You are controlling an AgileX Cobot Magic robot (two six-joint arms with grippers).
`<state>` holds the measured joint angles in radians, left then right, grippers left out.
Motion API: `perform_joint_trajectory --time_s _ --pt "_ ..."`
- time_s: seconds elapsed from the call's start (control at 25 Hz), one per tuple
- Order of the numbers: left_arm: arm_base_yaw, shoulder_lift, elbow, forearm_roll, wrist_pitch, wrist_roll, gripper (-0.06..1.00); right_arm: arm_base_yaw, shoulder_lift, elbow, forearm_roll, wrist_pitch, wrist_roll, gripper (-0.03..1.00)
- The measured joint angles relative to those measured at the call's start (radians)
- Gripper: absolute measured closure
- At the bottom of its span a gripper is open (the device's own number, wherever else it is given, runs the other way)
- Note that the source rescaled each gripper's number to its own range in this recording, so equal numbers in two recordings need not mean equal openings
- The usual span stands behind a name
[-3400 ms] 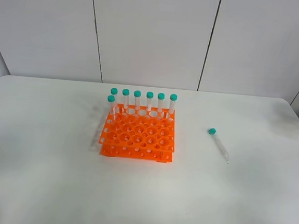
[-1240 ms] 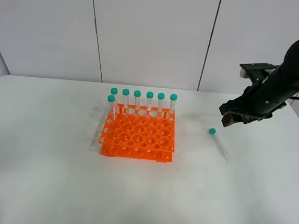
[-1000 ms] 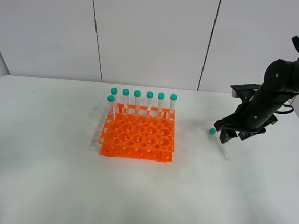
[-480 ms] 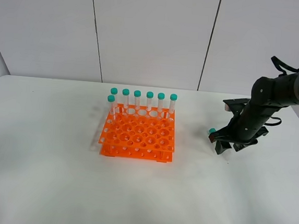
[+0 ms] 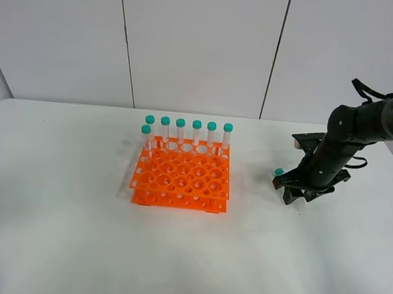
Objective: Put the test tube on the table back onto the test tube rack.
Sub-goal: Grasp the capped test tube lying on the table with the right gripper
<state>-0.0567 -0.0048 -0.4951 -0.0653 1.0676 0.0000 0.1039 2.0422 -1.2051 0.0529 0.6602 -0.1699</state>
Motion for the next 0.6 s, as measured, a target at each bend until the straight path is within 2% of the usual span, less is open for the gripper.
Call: perform_joint_trajectory --time_s 0.6 --pt "0.000 0.000 0.000 0.000 0.000 0.000 0.23 0.000 0.027 0.000 0.001 -0.007 0.019 0.40"
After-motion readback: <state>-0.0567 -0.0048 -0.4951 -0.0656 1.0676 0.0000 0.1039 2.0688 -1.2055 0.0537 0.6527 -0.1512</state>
